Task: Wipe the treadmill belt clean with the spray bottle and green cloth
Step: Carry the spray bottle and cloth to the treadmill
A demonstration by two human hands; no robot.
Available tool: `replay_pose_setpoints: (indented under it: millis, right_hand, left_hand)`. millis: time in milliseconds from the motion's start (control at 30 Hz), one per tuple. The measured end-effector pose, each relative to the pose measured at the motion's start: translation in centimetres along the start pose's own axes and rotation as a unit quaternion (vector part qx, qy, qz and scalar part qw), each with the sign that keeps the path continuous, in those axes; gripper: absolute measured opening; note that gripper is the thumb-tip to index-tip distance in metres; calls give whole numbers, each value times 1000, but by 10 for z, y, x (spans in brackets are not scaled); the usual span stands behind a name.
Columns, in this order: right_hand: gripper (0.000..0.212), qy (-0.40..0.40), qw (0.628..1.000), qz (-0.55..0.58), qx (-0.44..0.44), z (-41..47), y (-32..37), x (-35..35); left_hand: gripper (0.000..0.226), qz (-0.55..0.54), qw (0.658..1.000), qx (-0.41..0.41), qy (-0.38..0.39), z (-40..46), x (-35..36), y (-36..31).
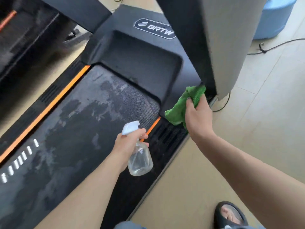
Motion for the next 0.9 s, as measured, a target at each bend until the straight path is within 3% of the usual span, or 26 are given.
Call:
replay_pose_setpoints:
  millis: [233,333,400,600,733,900]
  right_hand:
    - [10,-68,985,-44,-154,27,15,49]
    - [9,-74,976,-41,-202,36,20,64]
    - [9,-69,970,-49,-230,41,22,70]
    - [11,-81,956,-76,-271,52,20,77]
    - [12,-67,951,-85,-291,50,17,80]
    - [11,-54,943,-131,-302,42,9,82]
  left_hand:
    - [27,-43,999,30,-5,58,0,17]
    - [36,-22,999,36,29,70,-3,29]
    - [31,-48,996,42,57,75,-5,36]
    - [39,-60,991,77,92,83,-8,47]
    - [31,-96,987,90,94,86,-12,47]
    - [37,-52,989,98,100,79,-17,50]
Point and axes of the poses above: each hand's wrist, its own z-axis towards the middle knuckle, its own x-axis out of the palm, y = z × x, the point moved 3 cm from there along z, towards the middle knuckle, and after that the axes turned 13 degrees about x, right-handed, at the moved point
